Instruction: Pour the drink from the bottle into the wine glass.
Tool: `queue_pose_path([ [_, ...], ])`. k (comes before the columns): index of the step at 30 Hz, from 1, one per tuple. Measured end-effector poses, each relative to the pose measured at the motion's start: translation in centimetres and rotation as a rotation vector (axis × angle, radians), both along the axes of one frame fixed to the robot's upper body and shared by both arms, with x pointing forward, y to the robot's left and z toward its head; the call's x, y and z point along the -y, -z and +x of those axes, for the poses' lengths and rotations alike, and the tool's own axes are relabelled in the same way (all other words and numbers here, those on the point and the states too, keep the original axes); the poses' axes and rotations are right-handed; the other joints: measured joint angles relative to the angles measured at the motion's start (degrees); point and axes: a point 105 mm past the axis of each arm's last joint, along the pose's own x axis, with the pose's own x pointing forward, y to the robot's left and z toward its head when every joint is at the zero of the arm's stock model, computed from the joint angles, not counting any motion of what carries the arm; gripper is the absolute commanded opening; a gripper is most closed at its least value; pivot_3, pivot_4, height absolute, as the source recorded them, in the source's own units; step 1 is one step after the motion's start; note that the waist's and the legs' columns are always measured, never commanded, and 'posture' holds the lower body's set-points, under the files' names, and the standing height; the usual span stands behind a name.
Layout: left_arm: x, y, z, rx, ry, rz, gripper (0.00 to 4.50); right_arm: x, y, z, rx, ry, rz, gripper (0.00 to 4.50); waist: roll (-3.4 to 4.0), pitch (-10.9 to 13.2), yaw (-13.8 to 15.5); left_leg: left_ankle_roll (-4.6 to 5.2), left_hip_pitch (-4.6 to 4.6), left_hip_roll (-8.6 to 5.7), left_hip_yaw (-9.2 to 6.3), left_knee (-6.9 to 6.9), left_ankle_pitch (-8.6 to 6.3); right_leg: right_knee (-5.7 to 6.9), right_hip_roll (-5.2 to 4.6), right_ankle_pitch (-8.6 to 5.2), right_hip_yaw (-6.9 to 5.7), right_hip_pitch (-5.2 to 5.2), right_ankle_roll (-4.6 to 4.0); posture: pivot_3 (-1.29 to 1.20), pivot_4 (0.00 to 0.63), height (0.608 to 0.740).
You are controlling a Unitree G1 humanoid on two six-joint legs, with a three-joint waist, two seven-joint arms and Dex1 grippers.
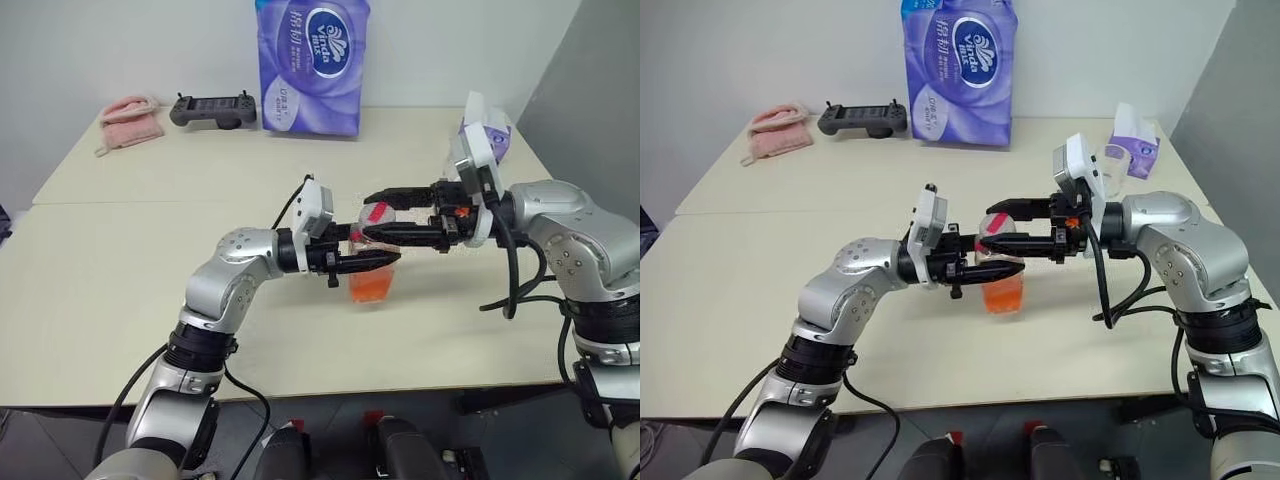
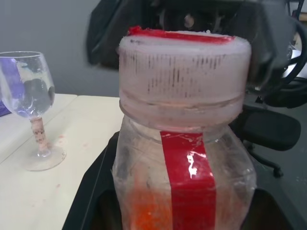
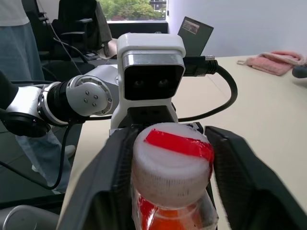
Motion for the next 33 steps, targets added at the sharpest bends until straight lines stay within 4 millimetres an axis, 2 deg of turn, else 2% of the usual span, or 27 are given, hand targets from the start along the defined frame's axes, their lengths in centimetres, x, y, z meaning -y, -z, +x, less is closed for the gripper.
queue_pose_path([
  [3, -0.5, -0.2, 0.2, 0.007, -0.018, -0.001, 1.94, 2.1, 0.4, 0.1, -0.020, 0.107, -0.003, 4.47, 0.00, 0.0, 0.5, 0.00, -0.04, -0.04, -0.04, 0.01, 0.00, -0.02, -0.08, 0.00, -0.02, 0.00, 0.00, 0.00, 0.150, 0.740],
  [5, -1.0, -0.4, 0.4, 0.013, -0.035, -0.001, 1.94, 2.9, 0.5, -0.3, -0.026, 0.167, 0.005, 4.47, 0.00, 0.0, 0.5, 0.00, -0.03, -0.04, -0.01, 0.01, 0.00, 0.01, -0.08, 0.00, 0.00, 0.00, 0.00, 0.00, 0.150, 0.740],
  [8, -1.1, -0.4, 0.5, 0.014, -0.040, 0.000, 1.94, 2.8, 0.1, -1.3, -0.007, 0.221, 0.028, 4.47, 0.00, 0.0, 0.5, -0.01, 0.00, -0.03, -0.02, 0.01, 0.00, 0.03, -0.06, 0.00, 0.00, 0.00, 0.00, 0.00, 0.150, 0.740],
  [13, -0.8, -0.3, 0.6, 0.006, -0.038, -0.009, 1.94, -0.2, -0.3, -2.0, 0.007, 0.267, 0.143, 4.47, 0.01, 0.0, 0.0, -0.01, 0.00, 0.02, -0.02, 0.00, 0.01, 0.04, 0.03, -0.01, 0.01, -0.02, -0.01, 0.00, 0.150, 0.740],
  [20, -0.9, -0.3, 0.6, 0.017, -0.040, -0.009, 1.94, -1.9, -0.5, -1.2, 0.036, 0.340, 0.179, 4.47, 0.01, 0.0, 0.1, -0.02, -0.01, -0.01, -0.01, 0.01, 0.01, 0.02, 0.01, -0.01, 0.00, -0.02, -0.01, 0.00, 0.150, 0.740],
  [25, -0.9, -0.2, 0.7, 0.018, -0.043, -0.006, 1.94, -1.7, -0.3, -0.5, 0.053, 0.373, 0.172, 4.47, 0.01, 0.0, 0.1, -0.01, -0.01, -0.01, 0.00, 0.00, 0.01, 0.02, 0.01, -0.01, 0.01, -0.02, -0.01, 0.00, 0.150, 0.740],
  [33, -1.1, 0.2, 1.1, 0.003, -0.061, 0.006, 1.94, -0.5, 0.1, -0.7, 0.054, 0.376, 0.141, 4.47, 0.01, 0.0, 0.1, -0.01, -0.02, -0.02, 0.00, 0.00, 0.00, 0.02, 0.01, -0.01, 0.01, -0.02, -0.01, 0.00, 0.150, 0.740],
])
